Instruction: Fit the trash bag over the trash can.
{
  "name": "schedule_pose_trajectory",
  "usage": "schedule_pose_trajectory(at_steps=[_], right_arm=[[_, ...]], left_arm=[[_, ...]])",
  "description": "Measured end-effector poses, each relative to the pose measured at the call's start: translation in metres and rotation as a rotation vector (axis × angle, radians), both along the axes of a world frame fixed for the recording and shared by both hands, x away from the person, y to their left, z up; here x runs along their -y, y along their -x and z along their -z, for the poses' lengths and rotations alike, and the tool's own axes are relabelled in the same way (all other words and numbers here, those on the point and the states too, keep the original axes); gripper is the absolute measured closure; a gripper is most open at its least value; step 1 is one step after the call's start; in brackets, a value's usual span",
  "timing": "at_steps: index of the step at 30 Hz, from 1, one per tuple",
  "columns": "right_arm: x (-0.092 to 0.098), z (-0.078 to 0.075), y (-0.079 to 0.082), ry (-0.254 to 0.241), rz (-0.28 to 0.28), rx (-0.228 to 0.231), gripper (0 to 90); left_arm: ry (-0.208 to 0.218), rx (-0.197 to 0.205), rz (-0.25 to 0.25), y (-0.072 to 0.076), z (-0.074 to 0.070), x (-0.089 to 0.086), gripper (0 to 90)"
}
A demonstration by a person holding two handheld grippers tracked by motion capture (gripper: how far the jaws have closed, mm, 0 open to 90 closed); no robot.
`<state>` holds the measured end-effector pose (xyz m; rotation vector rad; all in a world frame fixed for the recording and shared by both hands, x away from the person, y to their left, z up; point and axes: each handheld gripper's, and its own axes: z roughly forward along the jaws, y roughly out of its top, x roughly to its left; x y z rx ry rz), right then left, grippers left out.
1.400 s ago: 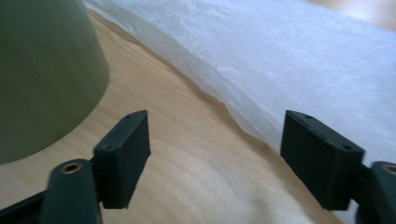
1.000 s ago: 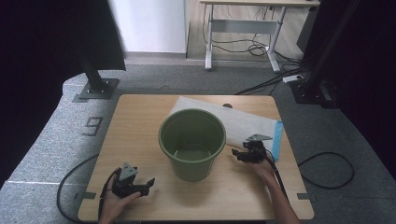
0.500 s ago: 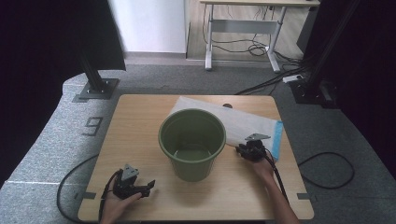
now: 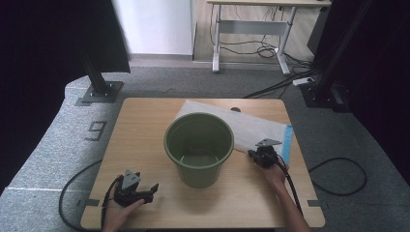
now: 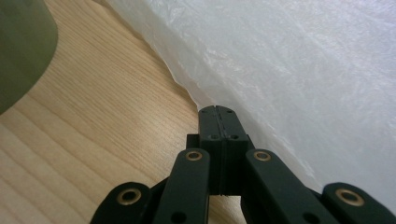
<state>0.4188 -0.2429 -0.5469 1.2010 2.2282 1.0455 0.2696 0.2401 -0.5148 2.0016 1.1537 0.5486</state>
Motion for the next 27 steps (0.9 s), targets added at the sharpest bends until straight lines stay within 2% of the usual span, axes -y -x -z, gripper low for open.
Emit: schedule_pose_trajectory(at_steps=[2, 3, 4, 5, 7, 8, 10, 13, 16, 23, 24, 25, 27], right_arm=[[0.004, -0.004, 0.006, -0.019, -0.017, 0.047, 88.8], [0.006, -0.008, 0.011, -0.009, -0.02, 0.084, 84.4], [0.006, -0.009, 0.012, -0.017, -0.013, 0.1, 76.5], [0.006, -0.009, 0.012, -0.017, -0.013, 0.1, 76.5], [0.007, -0.012, 0.01, -0.039, 0.008, 0.127, 63.7], [0.007, -0.012, 0.008, -0.033, 0.018, 0.134, 59.7], [0.006, -0.011, 0.0, -0.034, 0.014, 0.114, 53.0], [0.002, -0.004, -0.006, -0.031, 0.0, 0.107, 46.9], [0.0, 0.002, -0.01, -0.01, -0.009, 0.116, 47.7], [0.003, 0.004, -0.013, -0.003, -0.023, 0.089, 61.4], [0.005, 0.004, -0.014, 0.0, -0.015, 0.072, 71.4], [0.005, 0.004, -0.014, 0.0, -0.015, 0.072, 71.4], [0.007, 0.005, -0.015, 0.001, -0.006, 0.05, 82.1]], left_arm=[[0.004, 0.002, -0.003, 0.0, 0.0, 0.0, 14.9], [0.006, 0.004, -0.004, 0.0, 0.0, 0.0, 15.2], [0.008, 0.004, -0.005, 0.0, 0.0, 0.0, 15.2], [0.007, 0.003, -0.004, 0.0, 0.0, 0.0, 15.2], [0.001, 0.001, 0.0, 0.0, 0.001, 0.002, 15.3], [-0.002, -0.001, 0.003, -0.001, 0.001, 0.003, 15.3], [-0.009, -0.003, 0.008, -0.001, 0.002, 0.004, 15.3], [-0.01, -0.005, 0.006, -0.001, 0.002, 0.004, 15.3], [-0.012, -0.007, 0.002, -0.002, 0.004, 0.003, 15.3], [-0.021, 0.0, 0.005, -0.002, 0.004, 0.005, 15.3], [-0.022, -0.001, 0.006, -0.002, 0.004, 0.005, 15.3], [-0.021, -0.001, 0.007, -0.002, 0.004, 0.006, 15.3], [-0.023, 0.001, 0.01, -0.001, 0.004, 0.006, 15.2]])
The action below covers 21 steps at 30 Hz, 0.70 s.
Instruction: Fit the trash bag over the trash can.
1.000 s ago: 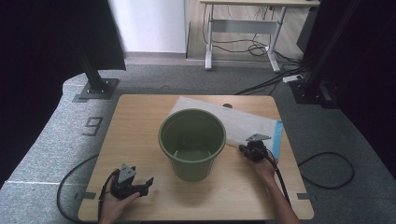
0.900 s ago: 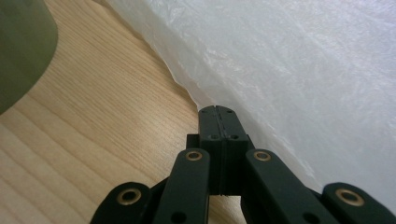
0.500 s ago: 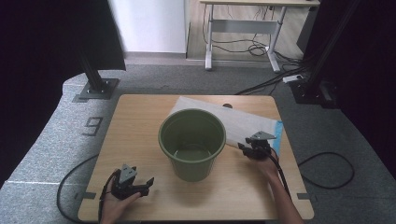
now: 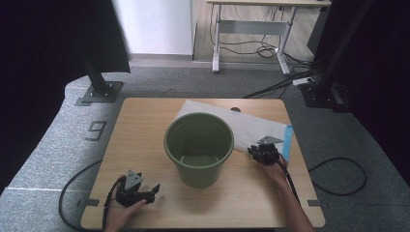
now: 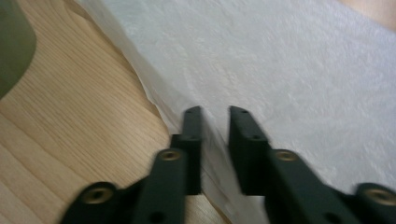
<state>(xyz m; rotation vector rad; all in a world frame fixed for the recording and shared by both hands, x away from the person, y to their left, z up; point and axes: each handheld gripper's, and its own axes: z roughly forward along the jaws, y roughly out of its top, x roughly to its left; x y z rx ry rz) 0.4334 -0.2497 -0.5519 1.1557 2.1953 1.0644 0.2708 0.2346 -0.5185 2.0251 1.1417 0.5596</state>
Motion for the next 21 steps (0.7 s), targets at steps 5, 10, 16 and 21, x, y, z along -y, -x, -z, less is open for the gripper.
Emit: schedule_pose_trajectory(at_steps=[5, 10, 16, 21], right_arm=[[0.006, -0.004, 0.004, -0.027, 0.017, -0.031, 88.7], [0.014, -0.014, 0.024, -0.047, 0.016, -0.019, 88.8], [0.038, -0.015, 0.065, -0.061, 0.055, -0.024, 88.8], [0.06, -0.014, 0.103, -0.066, 0.096, -0.034, 88.8]], left_arm=[[0.009, 0.01, -0.008, 0.001, -0.002, -0.001, 15.2], [0.021, 0.016, -0.009, 0.0, -0.003, -0.003, 15.2], [0.033, 0.02, 0.01, -0.001, -0.004, -0.003, 15.2], [0.023, 0.022, 0.028, -0.003, -0.004, -0.002, 15.2]])
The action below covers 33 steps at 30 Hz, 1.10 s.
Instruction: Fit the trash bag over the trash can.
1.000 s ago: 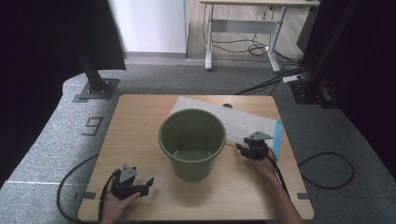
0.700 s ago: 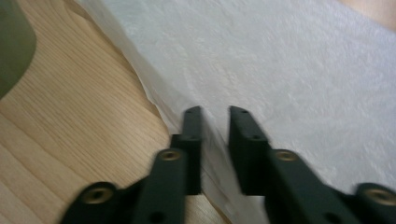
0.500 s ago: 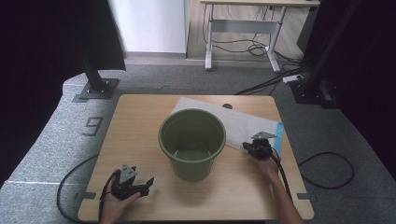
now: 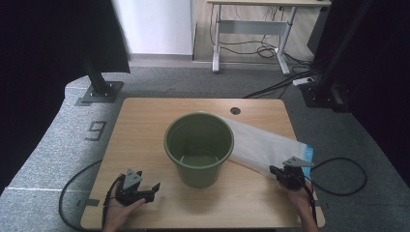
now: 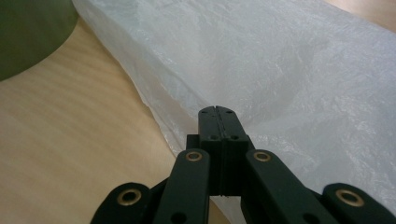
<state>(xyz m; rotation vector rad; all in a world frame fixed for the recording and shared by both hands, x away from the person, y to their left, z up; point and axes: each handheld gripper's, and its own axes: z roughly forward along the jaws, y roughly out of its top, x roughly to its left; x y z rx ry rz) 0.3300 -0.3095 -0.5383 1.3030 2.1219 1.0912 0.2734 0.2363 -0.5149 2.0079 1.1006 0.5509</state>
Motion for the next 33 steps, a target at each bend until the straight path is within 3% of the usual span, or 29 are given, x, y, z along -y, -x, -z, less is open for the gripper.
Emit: schedule_pose_trajectory(at_steps=[1, 2, 7, 8, 9, 11, 15, 18, 20, 22, 27, 28, 33], right_arm=[[0.0, 0.0, 0.0, 0.0, 0.0, 0.0, 88.8], [0.002, 0.001, 0.012, 0.035, 0.009, -0.007, 88.8], [0.005, 0.004, 0.034, 0.065, 0.021, -0.012, 88.6], [0.004, 0.003, 0.037, 0.074, 0.022, -0.008, 85.5], [-0.003, 0.0, 0.037, 0.111, 0.035, 0.011, 69.4], [-0.009, -0.003, 0.035, 0.112, 0.036, 0.026, 64.9], [-0.041, -0.013, 0.017, 0.09, -0.033, 0.078, 54.1], [-0.077, -0.016, -0.008, 0.059, -0.148, 0.078, 53.7], [-0.085, -0.015, -0.014, 0.076, -0.163, 0.077, 53.6], [-0.102, -0.009, -0.03, 0.069, -0.178, 0.062, 53.6], [-0.122, -0.003, -0.048, 0.059, -0.21, 0.045, 53.2], [-0.128, 0.0, -0.055, 0.041, -0.209, 0.023, 52.5], [-0.135, 0.005, -0.062, 0.049, -0.186, 0.018, 52.6]], left_arm=[[-0.002, 0.0, 0.001, 0.0, 0.0, 0.0, 15.2], [-0.001, -0.001, 0.0, -0.001, 0.0, 0.0, 15.2], [0.004, -0.004, 0.003, -0.003, 0.0, -0.001, 15.2], [0.005, -0.004, 0.004, -0.003, 0.0, -0.002, 15.2], [0.004, -0.004, 0.004, -0.003, 0.0, -0.002, 15.2], [0.008, -0.003, 0.003, -0.003, 0.0, -0.001, 15.2], [0.004, -0.002, -0.003, -0.002, -0.001, -0.002, 15.2], [0.005, -0.002, -0.007, -0.001, -0.001, -0.003, 15.2], [0.07, -0.01, 0.008, -0.001, 0.0, -0.006, 15.3], [0.09, -0.013, 0.008, 0.0, 0.001, -0.007, 15.3], [0.08, -0.022, 0.013, 0.001, 0.003, -0.005, 15.2], [0.068, -0.027, 0.012, 0.002, 0.004, -0.004, 15.2], [0.044, -0.038, 0.009, 0.002, 0.007, -0.004, 15.2]])
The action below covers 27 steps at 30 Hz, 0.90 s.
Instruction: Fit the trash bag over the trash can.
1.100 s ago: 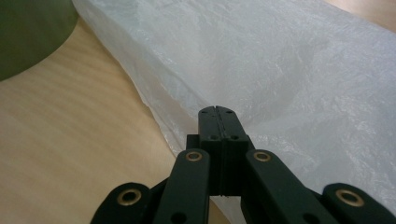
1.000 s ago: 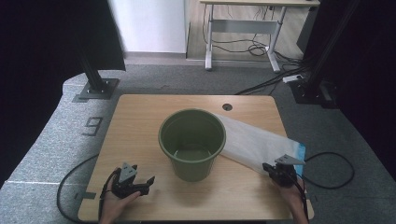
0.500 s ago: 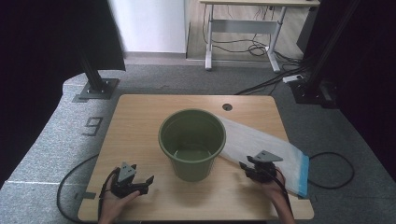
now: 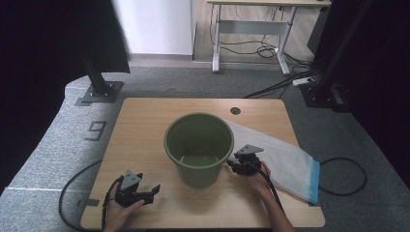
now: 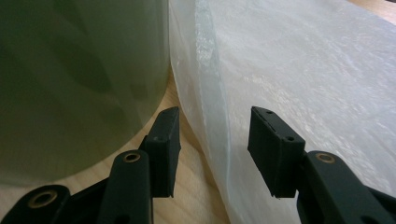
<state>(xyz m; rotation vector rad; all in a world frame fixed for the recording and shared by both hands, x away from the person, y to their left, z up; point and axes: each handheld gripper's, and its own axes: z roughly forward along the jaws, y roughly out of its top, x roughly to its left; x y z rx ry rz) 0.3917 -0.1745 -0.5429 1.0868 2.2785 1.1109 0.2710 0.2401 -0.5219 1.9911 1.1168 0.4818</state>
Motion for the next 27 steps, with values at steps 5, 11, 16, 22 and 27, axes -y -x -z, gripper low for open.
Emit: schedule_pose_trajectory(at_steps=[5, 11, 16, 22, 27], right_arm=[[-0.01, 0.004, -0.005, 0.018, -0.02, -0.001, 51.1], [-0.017, 0.009, -0.01, 0.005, -0.008, -0.004, 54.5], [-0.019, 0.009, -0.01, 0.029, -0.009, 0.002, 77.8], [-0.011, 0.003, 0.0, 0.084, 0.004, -0.019, 88.3], [0.01, 0.003, 0.021, 0.083, 0.009, -0.032, 88.4]], left_arm=[[-0.007, -0.006, -0.002, 0.0, 0.001, 0.002, 15.2], [-0.028, -0.011, -0.001, 0.0, 0.002, 0.003, 15.2], [-0.032, -0.016, -0.004, -0.001, 0.003, 0.0, 15.2], [-0.026, -0.014, -0.013, 0.0, 0.002, -0.005, 15.2], [-0.032, -0.024, -0.019, -0.002, 0.004, -0.006, 15.2]])
